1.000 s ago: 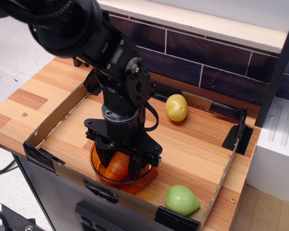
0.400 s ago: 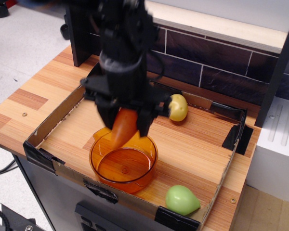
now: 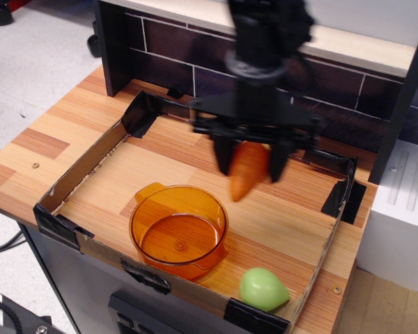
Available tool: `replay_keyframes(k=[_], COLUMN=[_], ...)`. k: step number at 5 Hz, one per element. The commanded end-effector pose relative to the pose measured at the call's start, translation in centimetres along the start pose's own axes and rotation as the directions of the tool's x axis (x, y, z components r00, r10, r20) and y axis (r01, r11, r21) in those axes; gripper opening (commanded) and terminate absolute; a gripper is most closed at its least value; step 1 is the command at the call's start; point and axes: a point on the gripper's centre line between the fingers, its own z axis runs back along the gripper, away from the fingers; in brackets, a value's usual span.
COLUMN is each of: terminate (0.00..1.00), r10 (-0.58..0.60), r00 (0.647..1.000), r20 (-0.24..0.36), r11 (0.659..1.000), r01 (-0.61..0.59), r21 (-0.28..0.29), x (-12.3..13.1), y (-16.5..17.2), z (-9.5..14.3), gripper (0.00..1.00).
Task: Take carrot out of pot
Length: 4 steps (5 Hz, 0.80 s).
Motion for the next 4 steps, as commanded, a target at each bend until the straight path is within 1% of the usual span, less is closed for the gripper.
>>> replay_keyframes(k=[1, 2, 3, 4], terminate=[0.00, 0.00, 0.00, 0.00], r10=[-0.014, -0.022, -0.031, -0.014], r00=[1.000, 1.000, 0.999, 1.000], r20=[-0.003, -0.010, -0.025, -0.013], r11=[0.999, 0.997, 0.996, 0.995], r01=[0.014, 0.022, 0.033, 0.015], r21=[0.042, 0.072, 0.087, 0.100], x=[1.2, 1.3, 1.1, 0.9], y=[-1.0, -0.6, -0.7, -0.7], z=[-3.0, -4.7, -5.5, -5.5], gripper=[0.00, 0.00, 0.00, 1.00])
